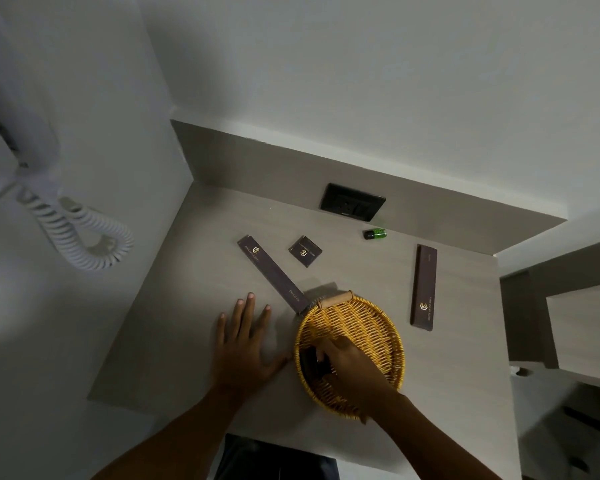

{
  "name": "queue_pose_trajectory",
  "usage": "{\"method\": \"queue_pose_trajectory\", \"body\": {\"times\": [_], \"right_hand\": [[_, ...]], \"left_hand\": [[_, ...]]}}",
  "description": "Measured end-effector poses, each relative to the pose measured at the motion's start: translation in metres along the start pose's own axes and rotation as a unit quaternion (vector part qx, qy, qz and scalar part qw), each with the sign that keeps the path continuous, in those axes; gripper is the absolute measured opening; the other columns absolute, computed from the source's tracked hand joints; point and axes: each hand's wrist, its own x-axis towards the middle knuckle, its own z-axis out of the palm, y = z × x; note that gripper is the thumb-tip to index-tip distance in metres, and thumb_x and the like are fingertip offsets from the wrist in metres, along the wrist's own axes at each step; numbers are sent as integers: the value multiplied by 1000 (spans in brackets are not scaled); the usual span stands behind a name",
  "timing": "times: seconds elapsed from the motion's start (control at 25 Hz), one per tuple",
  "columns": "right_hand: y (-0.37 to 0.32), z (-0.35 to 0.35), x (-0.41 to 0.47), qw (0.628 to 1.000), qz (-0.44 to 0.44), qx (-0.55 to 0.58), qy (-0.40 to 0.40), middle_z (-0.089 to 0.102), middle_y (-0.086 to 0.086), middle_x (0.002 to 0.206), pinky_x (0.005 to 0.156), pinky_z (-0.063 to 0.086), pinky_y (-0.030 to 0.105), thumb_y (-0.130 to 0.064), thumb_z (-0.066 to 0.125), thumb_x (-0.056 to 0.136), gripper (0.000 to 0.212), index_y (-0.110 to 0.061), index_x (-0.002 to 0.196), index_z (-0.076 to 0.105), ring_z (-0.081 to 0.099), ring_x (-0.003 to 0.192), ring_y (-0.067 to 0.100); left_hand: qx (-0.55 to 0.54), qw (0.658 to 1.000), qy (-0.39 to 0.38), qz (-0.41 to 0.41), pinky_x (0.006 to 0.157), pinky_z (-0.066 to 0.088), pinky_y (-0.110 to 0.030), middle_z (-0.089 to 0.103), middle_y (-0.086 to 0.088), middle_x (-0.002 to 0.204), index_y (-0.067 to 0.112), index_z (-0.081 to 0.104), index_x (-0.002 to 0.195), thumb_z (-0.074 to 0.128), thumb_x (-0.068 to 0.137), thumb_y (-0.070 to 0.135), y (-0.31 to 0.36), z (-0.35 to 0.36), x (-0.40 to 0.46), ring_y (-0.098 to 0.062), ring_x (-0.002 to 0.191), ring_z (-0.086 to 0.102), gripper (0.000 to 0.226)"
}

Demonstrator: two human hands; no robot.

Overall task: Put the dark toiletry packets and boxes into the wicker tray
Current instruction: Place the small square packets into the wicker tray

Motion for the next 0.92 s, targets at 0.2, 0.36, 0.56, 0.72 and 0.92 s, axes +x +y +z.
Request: {"method": "queue_pose_trajectory", "body": {"times": [0.2, 0.36, 0.56, 0.72, 0.92], "right_hand": [[2, -26, -6, 986, 4, -49, 157, 58, -8, 112, 80, 49, 30, -58, 53, 84, 30, -33, 101, 47, 53, 101, 12], [10, -83, 50, 951, 40, 10, 307, 57, -5, 104, 69, 52, 29, -47, 47, 89, 25, -28, 104, 47, 52, 89, 8], [-2, -100, 157, 961, 246, 57, 111, 61, 15, 114, 80, 53, 41, -68, 54, 80, 71, -14, 125, 43, 60, 96, 31], [-13, -80, 195, 944, 298, 89, 109, 52, 17, 120, 84, 50, 43, -75, 62, 67, 92, -14, 130, 34, 55, 103, 32], [-8, -86, 196, 953, 224, 149, 136, 50, 19, 127, 89, 51, 48, -44, 79, 70, 83, -14, 130, 31, 55, 111, 37]], "left_hand": [[-5, 1000, 6, 4, 119, 21, -58, 22, -15, 166, 23, 34, 155, 42, 79, 87, 0, 2, -1, -35, 153, 23, 99], [2, 1000, -1, -1, 118, 21, -58, 25, -16, 165, 22, 36, 154, 40, 79, 86, -1, 1, 1, -37, 152, 25, 98], [7, 1000, -6, -13, 119, 14, -53, 23, -13, 166, 25, 35, 154, 42, 78, 85, 1, 1, -1, -35, 152, 26, 97], [0, 1000, 9, -15, 121, 15, -54, 23, -11, 167, 25, 35, 154, 40, 78, 87, -2, 4, 0, -33, 154, 21, 98], [-9, 1000, 8, -18, 120, 18, -56, 20, -9, 168, 27, 28, 156, 37, 78, 88, -2, 8, 0, -31, 155, 20, 99]]}}
